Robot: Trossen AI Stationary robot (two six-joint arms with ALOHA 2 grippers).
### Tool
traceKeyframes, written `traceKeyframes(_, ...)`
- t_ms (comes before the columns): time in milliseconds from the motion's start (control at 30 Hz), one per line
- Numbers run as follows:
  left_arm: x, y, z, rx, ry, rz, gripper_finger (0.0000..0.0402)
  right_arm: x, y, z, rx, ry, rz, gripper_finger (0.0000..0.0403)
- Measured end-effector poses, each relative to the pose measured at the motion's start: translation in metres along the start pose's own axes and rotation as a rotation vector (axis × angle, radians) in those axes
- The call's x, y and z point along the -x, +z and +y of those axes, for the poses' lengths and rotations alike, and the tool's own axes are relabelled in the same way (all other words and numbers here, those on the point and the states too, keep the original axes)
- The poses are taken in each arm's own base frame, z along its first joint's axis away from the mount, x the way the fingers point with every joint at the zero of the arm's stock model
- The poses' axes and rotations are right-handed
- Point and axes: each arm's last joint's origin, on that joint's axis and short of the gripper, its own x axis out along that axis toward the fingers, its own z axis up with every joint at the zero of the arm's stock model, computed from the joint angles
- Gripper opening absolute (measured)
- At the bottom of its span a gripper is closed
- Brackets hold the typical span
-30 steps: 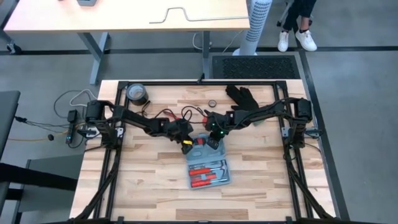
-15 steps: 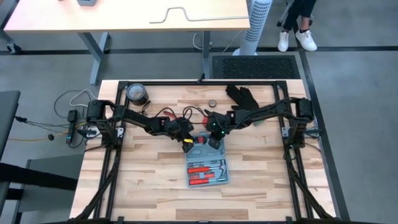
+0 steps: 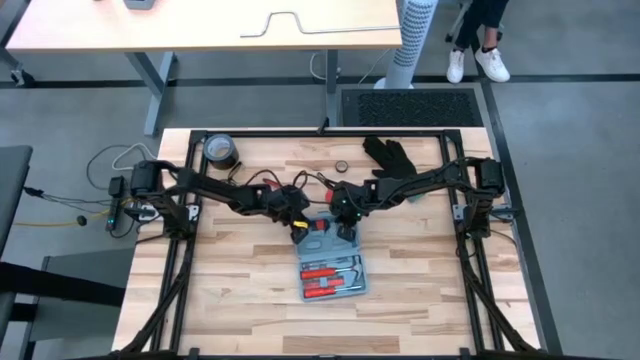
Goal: Prefit tool cases
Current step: Remove the orange hex key set from the gray prefit tool case
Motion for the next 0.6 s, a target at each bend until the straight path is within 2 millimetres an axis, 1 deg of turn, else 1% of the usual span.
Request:
traceKeyframes(67, 0.008, 0.006, -0.006, -0.011, 0.022, -0.038, 0.0, 0.0, 0.0, 0.0, 0.001, 0.004, 0.002, 0.0)
traceKeyframes(133, 0.012, 0.005, -0.007, -0.015, 0.05, -0.028, 0.0, 0.0, 0.0, -0.002, -0.002, 0.002, 0.0, 0.0)
traceKeyframes(300, 0.005, -0.007, -0.011, -0.004, 0.073, 0.04, 0.0, 0.0, 0.001, -0.001, 0.006, 0.006, -0.012, 0.0)
traceKeyframes(433, -0.002, -0.012, -0.018, -0.002, 0.087, 0.038, 0.0, 0.0, 0.001, -0.001, 0.006, 0.009, -0.009, 0.0)
traceKeyframes(600, -0.011, -0.014, -0.018, 0.019, 0.083, 0.017, 0.0, 0.0, 0.001, 0.002, 0.018, 0.023, -0.005, 0.0)
